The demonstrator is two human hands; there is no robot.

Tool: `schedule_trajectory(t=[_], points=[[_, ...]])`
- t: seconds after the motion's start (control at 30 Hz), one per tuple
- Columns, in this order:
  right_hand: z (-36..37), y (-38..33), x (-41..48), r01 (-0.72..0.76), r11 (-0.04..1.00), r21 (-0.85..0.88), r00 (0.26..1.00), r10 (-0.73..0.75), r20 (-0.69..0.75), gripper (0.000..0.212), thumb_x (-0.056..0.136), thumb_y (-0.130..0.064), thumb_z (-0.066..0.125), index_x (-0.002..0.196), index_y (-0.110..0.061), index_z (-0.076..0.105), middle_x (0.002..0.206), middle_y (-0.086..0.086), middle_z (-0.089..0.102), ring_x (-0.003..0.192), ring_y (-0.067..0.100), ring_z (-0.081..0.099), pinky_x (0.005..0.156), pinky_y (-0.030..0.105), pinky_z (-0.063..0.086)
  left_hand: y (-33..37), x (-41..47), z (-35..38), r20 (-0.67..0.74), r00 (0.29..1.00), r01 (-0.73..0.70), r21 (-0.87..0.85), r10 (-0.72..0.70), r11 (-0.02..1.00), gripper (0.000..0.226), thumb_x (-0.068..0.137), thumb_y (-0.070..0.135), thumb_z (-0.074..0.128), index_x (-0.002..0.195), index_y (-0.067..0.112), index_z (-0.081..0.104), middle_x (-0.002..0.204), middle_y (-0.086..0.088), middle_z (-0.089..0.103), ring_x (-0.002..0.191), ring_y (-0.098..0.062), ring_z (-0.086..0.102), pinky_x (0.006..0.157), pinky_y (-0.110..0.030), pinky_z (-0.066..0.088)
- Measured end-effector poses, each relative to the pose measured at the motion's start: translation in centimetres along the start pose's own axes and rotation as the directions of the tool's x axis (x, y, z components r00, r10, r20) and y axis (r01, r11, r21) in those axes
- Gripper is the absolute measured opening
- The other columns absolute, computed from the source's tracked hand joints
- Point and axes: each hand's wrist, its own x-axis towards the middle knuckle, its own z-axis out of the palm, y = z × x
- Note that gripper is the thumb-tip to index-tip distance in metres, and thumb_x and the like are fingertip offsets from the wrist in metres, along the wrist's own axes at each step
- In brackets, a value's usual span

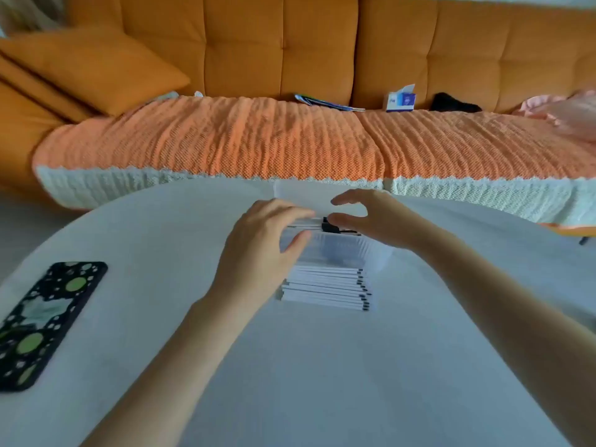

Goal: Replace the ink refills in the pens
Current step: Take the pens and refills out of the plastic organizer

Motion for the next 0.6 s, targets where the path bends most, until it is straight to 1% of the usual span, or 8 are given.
schedule_trajectory(t=[0.1,0.13,0.2,0.27,0.37,0.43,0.5,0.6], points=[[0.7,0.5,1.8,-0.167,0.982,-0.091,0.961,0.182,0.207,0.069,0.086,-0.060,0.045,0.139,-0.016,0.039,0.143,0.003,0.043,0.129,0.021,0.042,0.105,0.033,0.032,-1.0,1.4,1.1,0.148,0.987,0.060,0.023,-0.063,0.998,0.036,0.088,0.030,0.061,0.123,0.020,0.059,0.122,0.004,0.058,0.116,-0.014,0.049,0.097,-0.026,0.035],[1.0,0.5,2.1,-0.209,0.969,-0.131,0.939,0.237,0.251,0.075,0.086,-0.064,0.042,0.141,-0.015,0.035,0.145,0.004,0.040,0.131,0.022,0.040,0.106,0.035,0.031,-1.1,1.8,1.4,0.224,0.970,0.093,0.036,-0.099,0.995,0.040,0.089,0.034,0.060,0.126,0.020,0.057,0.125,0.003,0.057,0.119,-0.014,0.048,0.098,-0.026,0.033],[1.8,1.2,3.0,-0.225,0.958,-0.179,0.921,0.269,0.282,0.081,0.085,-0.068,0.036,0.144,-0.012,0.029,0.148,0.007,0.035,0.133,0.025,0.035,0.108,0.038,0.029,-1.9,2.0,2.5,0.303,0.946,0.100,0.063,-0.115,0.993,0.043,0.089,0.037,0.058,0.129,0.020,0.054,0.128,0.002,0.057,0.120,-0.015,0.048,0.099,-0.026,0.032],[2.1,1.6,3.7,-0.203,0.948,-0.245,0.917,0.272,0.293,0.084,0.085,-0.071,0.030,0.144,-0.012,0.029,0.146,0.008,0.033,0.134,0.027,0.030,0.108,0.041,0.027,-2.6,1.9,3.2,0.307,0.943,0.112,0.060,-0.125,0.992,0.044,0.089,0.037,0.059,0.130,0.020,0.054,0.127,0.001,0.059,0.119,-0.016,0.050,0.099,-0.027,0.034],[2.3,1.5,4.3,-0.153,0.919,-0.363,0.893,0.286,0.347,0.083,0.082,-0.074,0.025,0.137,-0.014,0.040,0.134,0.009,0.032,0.129,0.029,0.027,0.104,0.045,0.027,-3.1,1.6,4.0,0.254,0.954,0.158,0.023,-0.159,0.987,0.049,0.088,0.038,0.060,0.132,0.018,0.052,0.129,0.000,0.059,0.119,-0.017,0.050,0.099,-0.028,0.035],[2.6,1.4,4.8,-0.128,0.906,-0.403,0.884,0.288,0.367,0.082,0.082,-0.072,0.028,0.138,-0.013,0.037,0.133,0.009,0.030,0.128,0.029,0.027,0.105,0.048,0.029,-3.4,1.4,4.5,0.233,0.958,0.166,0.016,-0.165,0.986,0.059,0.087,0.041,0.059,0.138,0.016,0.045,0.136,-0.001,0.053,0.124,-0.019,0.045,0.103,-0.031,0.034],[2.7,1.5,5.2,-0.107,0.902,-0.419,0.874,0.287,0.393,0.075,0.086,-0.066,0.032,0.139,-0.013,0.033,0.135,0.009,0.029,0.129,0.030,0.028,0.105,0.049,0.030,-3.6,1.5,4.7,0.224,0.960,0.165,0.034,-0.169,0.986,0.066,0.086,0.044,0.057,0.142,0.016,0.036,0.142,-0.002,0.045,0.129,-0.020,0.039,0.105,-0.034,0.031],[2.6,1.8,5.6,-0.078,0.910,-0.408,0.853,0.273,0.445,0.056,0.093,-0.054,0.036,0.133,-0.015,0.035,0.129,0.007,0.037,0.119,0.028,0.038,0.099,0.043,0.034,-4.0,1.6,5.0,0.228,0.958,0.163,0.061,-0.173,0.985,0.072,0.085,0.045,0.056,0.145,0.015,0.029,0.146,-0.002,0.039,0.133,-0.021,0.032,0.107,-0.034,0.029]])
